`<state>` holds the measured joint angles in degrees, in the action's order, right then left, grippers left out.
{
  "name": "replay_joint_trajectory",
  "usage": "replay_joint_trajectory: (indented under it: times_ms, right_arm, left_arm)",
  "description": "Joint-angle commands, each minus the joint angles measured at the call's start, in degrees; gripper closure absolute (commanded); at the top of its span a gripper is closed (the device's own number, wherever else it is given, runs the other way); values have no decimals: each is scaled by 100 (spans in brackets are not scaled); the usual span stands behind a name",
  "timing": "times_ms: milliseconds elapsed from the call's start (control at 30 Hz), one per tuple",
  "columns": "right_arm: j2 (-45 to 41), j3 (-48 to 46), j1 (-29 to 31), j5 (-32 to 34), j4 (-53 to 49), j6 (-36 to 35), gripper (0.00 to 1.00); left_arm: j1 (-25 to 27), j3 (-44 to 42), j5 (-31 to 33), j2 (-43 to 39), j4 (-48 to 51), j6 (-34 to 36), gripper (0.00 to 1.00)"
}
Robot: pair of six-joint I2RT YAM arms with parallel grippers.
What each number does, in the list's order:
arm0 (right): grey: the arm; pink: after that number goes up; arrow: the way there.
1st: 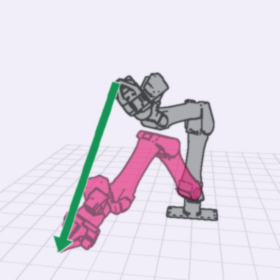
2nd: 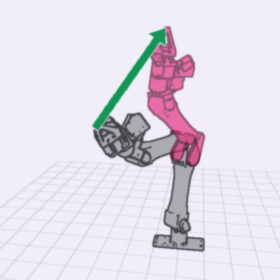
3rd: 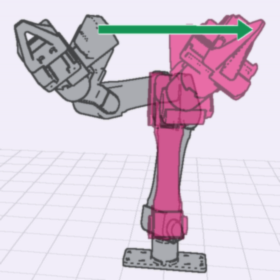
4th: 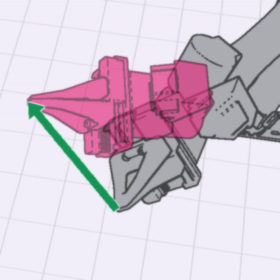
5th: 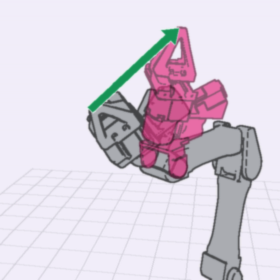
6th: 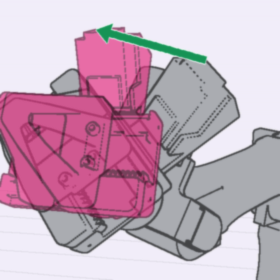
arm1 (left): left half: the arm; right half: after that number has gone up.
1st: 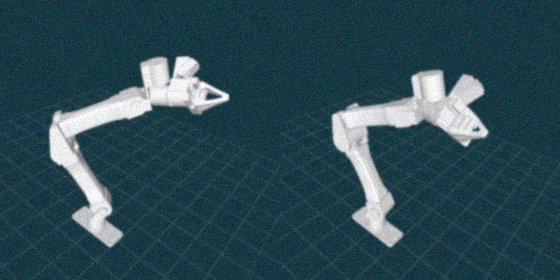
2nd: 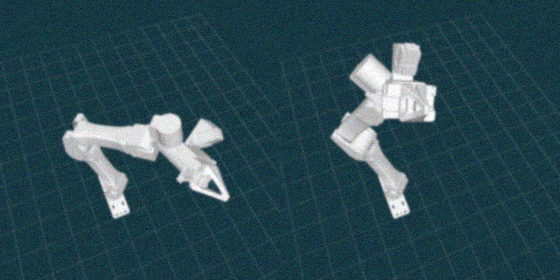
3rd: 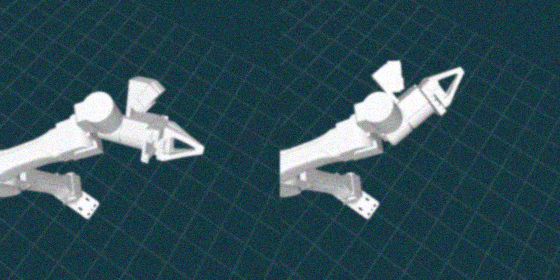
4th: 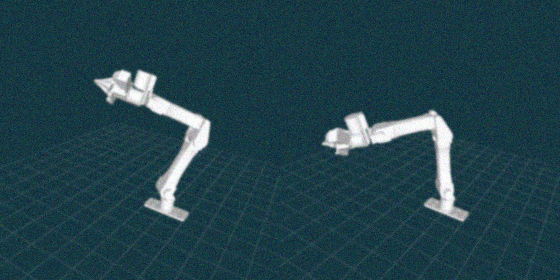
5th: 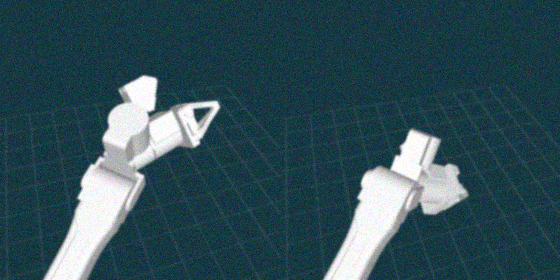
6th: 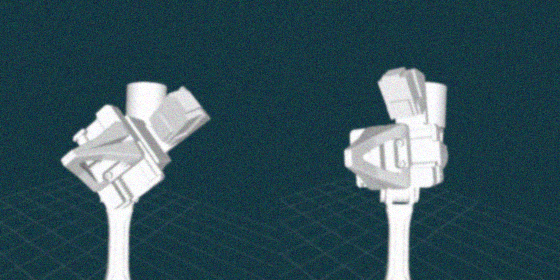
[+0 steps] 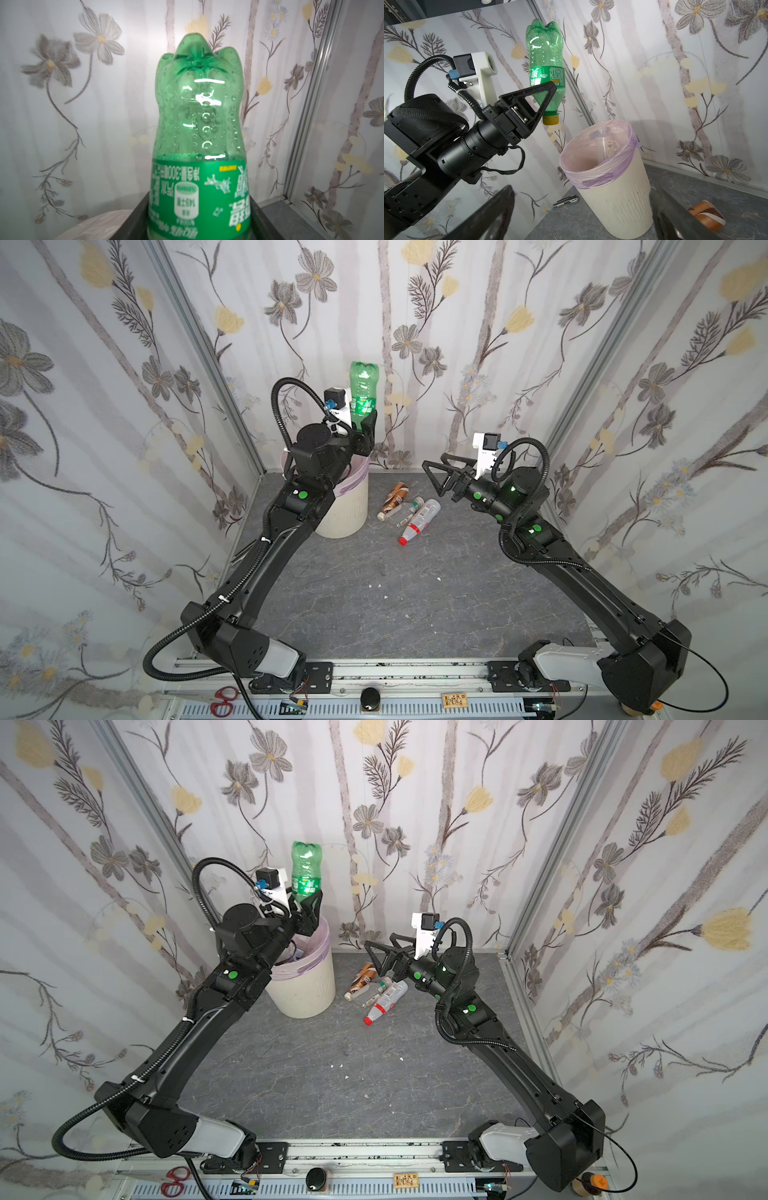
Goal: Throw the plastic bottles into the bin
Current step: 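Carry the green bottle over the bin with the left gripper and release it, then lower the right gripper onto the red-capped clear bottle and close it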
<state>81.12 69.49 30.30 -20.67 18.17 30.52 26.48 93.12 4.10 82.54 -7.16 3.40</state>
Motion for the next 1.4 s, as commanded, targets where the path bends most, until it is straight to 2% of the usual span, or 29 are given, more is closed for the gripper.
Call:
replay_joint_trajectory:
  times_ms: [0,167,300,367,433,467,533,633,733,900,1067,1233,1367]
  right_arm:
    - [-108,72,4,135,188,-264,0]
    - [-101,38,2,247,29,-321,0]
    - [-44,-61,2,209,121,-195,0]
    - [-35,-107,7,208,145,-148,0]
    - [-35,-132,2,192,126,-154,0]
    - [-37,-148,6,207,130,-154,0]
    - [-10,-140,2,213,121,-146,0]
    - [91,-129,9,127,214,-32,0]
    - [166,-160,11,124,291,87,0]
    - [267,-113,12,501,-54,89,0]
    - [479,54,-44,1292,-751,125,0]
    - [772,-29,-240,2090,-1184,525,0]
    - [1124,-214,-425,2258,-1229,879,0]
  left_arm:
    - [-84,-28,262,-251,-1021,548,58]
    - [-597,13,196,-167,-1102,199,55]
    - [-1347,-388,-231,282,-579,-997,49]
    - [-1444,-728,-546,416,-371,-1253,38]
    - [-1422,-1060,-731,301,-353,-1280,8]
    - [-1418,-1058,-721,215,-325,-1273,0]
    - [-1427,-781,-660,71,-135,-1289,0]
    - [-1419,-244,-942,-31,122,-1371,0]
    - [-1311,-174,-1156,-167,162,-1456,0]
    - [-986,-571,-1148,-441,173,-1461,0]
    - [-580,-1232,-1157,-689,172,-1643,0]
    - [-198,-1857,-1062,-847,171,-1616,0]
    - [25,-2472,-1106,-915,171,-1741,0]
